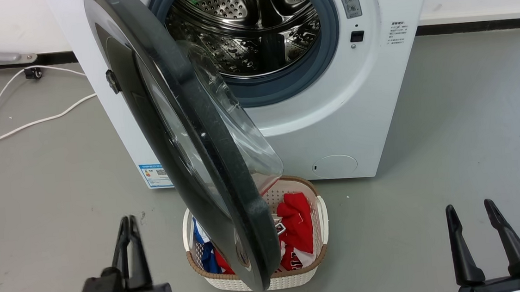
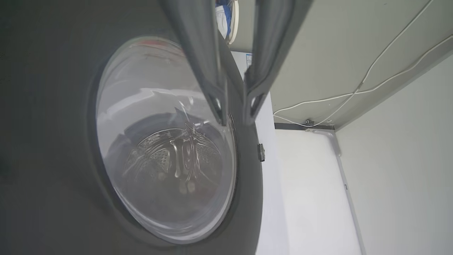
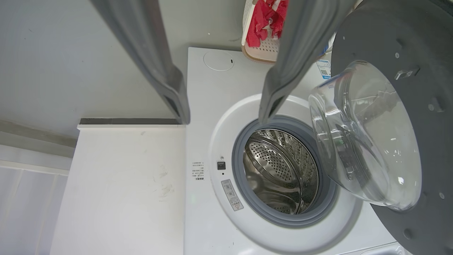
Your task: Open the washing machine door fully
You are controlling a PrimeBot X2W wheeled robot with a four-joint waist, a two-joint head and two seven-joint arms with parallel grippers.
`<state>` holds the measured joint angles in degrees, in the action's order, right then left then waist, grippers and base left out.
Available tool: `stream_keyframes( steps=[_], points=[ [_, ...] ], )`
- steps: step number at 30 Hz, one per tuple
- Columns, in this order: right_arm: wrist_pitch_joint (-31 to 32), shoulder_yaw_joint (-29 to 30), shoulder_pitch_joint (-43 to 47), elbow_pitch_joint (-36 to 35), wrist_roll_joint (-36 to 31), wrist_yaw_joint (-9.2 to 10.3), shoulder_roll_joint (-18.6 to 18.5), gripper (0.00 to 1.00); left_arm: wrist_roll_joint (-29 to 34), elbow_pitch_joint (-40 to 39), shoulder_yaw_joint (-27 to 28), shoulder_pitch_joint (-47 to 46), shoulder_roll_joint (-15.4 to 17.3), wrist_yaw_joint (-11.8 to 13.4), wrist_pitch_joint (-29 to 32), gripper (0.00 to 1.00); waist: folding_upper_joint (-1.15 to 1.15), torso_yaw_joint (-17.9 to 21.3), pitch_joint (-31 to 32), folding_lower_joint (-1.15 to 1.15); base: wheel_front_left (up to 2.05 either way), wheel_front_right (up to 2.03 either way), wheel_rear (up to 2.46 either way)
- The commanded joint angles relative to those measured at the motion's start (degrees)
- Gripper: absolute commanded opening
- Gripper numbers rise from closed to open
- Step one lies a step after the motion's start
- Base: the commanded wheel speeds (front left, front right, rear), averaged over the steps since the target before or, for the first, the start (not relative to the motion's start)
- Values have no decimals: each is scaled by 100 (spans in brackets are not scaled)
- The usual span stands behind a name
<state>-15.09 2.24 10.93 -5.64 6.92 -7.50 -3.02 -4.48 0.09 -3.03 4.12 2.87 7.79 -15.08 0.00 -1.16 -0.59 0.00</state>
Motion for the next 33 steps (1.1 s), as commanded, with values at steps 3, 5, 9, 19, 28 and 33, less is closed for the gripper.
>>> stream_keyframes(
  steps=[3, 5, 9, 19, 28, 33],
  points=[
    [-10, 0, 23, -27, 2, 1, 24, 100, 112, -317, 144, -165, 1, 27, -15, 0, 0, -12, 12, 0, 0, 0, 0],
    [-10, 7, 21, -44, 17, 1, 24, 100, 176, -558, 172, -242, -2, 8, -14, 0, 0, -21, 20, 0, 0, 0, 0],
    [-10, 9, 17, -65, 53, 1, 23, 100, 309, -1118, 93, -484, 1, -93, -14, 0, 0, -51, 24, 0, 0, 0, 0],
    [-10, -74, -13, -64, 109, 1, 24, 100, 660, -2106, -857, -1058, 45, -494, -10, 0, 0, -65, 64, 0, 0, 0, 0],
    [-10, -105, -30, -48, 64, 1, 24, 100, 768, -2272, -1876, -1227, 36, -702, -9, 0, 0, -29, 89, 0, 0, 0, 0],
    [-10, -139, -53, -50, 67, 1, 24, 100, 677, -2114, -2456, -1291, 20, -769, -9, 0, 0, -36, 86, 0, 0, 0, 0]
  ],
)
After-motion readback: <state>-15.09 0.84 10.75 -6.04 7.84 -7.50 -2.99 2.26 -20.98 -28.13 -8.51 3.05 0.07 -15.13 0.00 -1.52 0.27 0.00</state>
